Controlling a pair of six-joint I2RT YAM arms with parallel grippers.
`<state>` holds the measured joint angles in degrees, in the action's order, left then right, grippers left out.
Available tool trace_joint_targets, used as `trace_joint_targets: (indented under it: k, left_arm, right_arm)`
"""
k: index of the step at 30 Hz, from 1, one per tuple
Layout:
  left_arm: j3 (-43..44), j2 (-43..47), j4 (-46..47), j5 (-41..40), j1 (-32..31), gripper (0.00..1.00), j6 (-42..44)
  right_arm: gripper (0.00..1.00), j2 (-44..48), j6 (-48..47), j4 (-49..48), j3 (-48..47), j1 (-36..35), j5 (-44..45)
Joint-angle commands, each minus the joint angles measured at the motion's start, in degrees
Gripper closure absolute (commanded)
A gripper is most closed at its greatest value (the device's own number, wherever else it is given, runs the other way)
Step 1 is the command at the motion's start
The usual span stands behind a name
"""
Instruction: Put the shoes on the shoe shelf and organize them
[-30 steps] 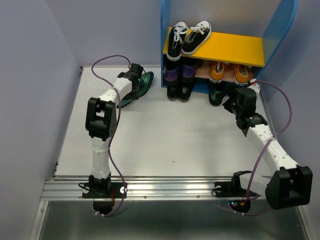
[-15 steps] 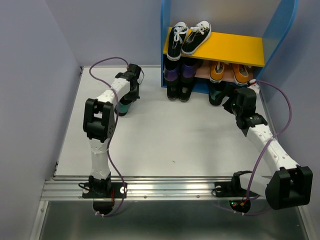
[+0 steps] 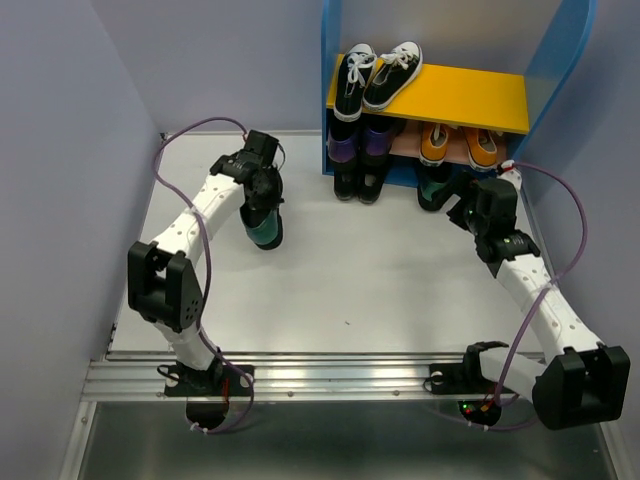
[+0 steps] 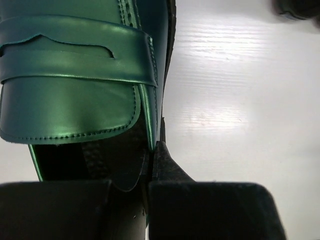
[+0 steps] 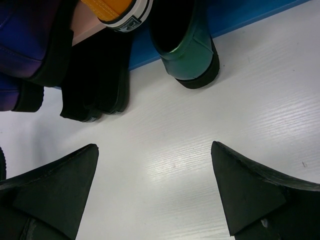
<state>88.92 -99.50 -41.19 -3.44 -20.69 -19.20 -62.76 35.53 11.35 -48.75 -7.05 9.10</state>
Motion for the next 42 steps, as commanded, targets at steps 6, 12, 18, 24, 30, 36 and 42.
trace_joint_targets:
  k: [6,12,18,24,30,36,42]
  left_arm:
    - [-8.0,11.0,7.7,2.0,-11.8,1.0,-13.9]
    - [-11.4,11.6,11.3,0.5,-19.4,1.0,-23.1]
    - [-11.7,9.8,12.3,-3.6,-22.9,1.0,-29.5]
    - [-11.0,6.1,15.3,0.7,-23.9,0.92,-30.4]
    - [-12.7,5.6,17.5,5.2,-24.2,0.35,-30.5]
    - [-12.2,9.6,16.7,4.8,-24.3,0.16,-29.8]
    - [-10.2,18.7,14.3,-1.9,-24.2,0.16,-27.6]
  right_arm:
    - [0.0,3.3,-3.2,4.7,-0.3,0.1,-2.9]
    - [0.0,6.1,-4.3,7.3,1.0,0.1,-2.2]
    - [0.0,6.1,-5.5,9.8,0.0,0.1,-3.9]
    - [0.0,5.8,-6.9,12.9,-0.8,0.1,-4.4]
    - [0.0,5.8,-7.2,14.0,-0.6,0.1,-4.7]
    - [0.0,5.0,-7.8,14.2,-1.3,0.1,-5.7]
    - [0.0,4.1,-8.5,14.4,-4.1,-3.1,-5.0]
